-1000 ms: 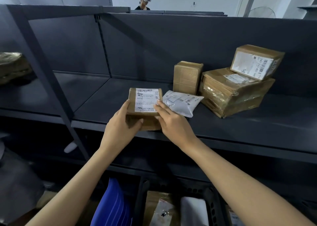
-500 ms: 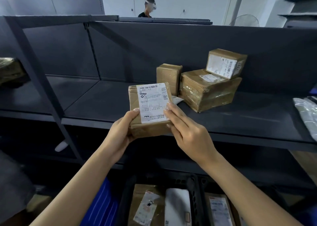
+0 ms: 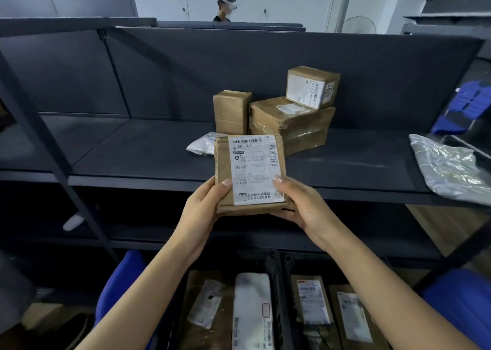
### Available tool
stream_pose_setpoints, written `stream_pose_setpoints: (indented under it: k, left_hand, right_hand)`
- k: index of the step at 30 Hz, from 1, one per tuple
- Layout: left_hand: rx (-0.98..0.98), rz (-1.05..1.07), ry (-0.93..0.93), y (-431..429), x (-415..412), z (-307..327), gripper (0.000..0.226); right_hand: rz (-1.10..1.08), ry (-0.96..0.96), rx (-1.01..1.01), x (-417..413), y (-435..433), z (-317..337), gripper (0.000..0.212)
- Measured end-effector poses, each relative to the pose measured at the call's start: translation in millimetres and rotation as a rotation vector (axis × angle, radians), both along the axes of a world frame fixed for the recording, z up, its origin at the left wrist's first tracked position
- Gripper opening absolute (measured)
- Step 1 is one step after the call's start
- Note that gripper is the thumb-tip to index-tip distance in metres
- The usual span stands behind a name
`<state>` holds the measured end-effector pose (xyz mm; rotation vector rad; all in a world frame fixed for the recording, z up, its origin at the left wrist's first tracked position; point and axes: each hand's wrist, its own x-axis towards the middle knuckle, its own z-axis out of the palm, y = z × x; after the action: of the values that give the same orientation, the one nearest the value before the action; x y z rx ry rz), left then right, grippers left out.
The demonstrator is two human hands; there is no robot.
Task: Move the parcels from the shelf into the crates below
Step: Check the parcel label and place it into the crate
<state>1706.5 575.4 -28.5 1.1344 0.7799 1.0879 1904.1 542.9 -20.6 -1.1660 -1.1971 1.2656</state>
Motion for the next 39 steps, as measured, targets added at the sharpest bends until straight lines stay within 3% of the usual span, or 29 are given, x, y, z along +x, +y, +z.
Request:
stream_pose_setpoints:
  k: [5, 8, 10, 14, 21, 29, 39]
  left_hand:
    - [-0.007, 0.074, 0.009, -11.8, 6.4, -9.0, 0.068]
    - [0.035, 0.011, 0.044, -22.2, 13.0, -8.6, 0.058]
    - [0.031, 0.033, 0.040, -25.7, 16.3, -9.9, 0.053]
    - [0.030, 0.048, 0.033, -31.1, 21.1, -15.8, 0.046]
    - [0.019, 0.041, 0.027, -40.4, 35.5, -29.5, 0.035]
    - [-0.090, 0.061, 0.124, -59.1, 80.5, -64.3, 0.034]
    - [-0.219, 0.027, 0.442, -127.7, 176.1, -157.0, 0.032]
  right_hand:
    - [-0.168, 0.092, 0.077, 7.7, -16.7, -16.3, 0.075]
    - [-0.164, 0.099, 0.070, 8.7, -24.4, -23.2, 0.071]
    - [-0.146, 0.077, 0.063, 9.8, -28.6, -25.6, 0.058]
    - [-0.199, -0.142, 0.060, 11.7, -38.3, -27.6, 0.030]
    - [-0.475, -0.365, 0.198, 9.9, -56.1, -34.9, 0.043]
    - [-0.572, -0.408, 0.096, 43.1, -95.5, -67.1, 0.033]
    - [-0.524, -0.474, -0.184, 137.4, -171.9, -156.9, 0.035]
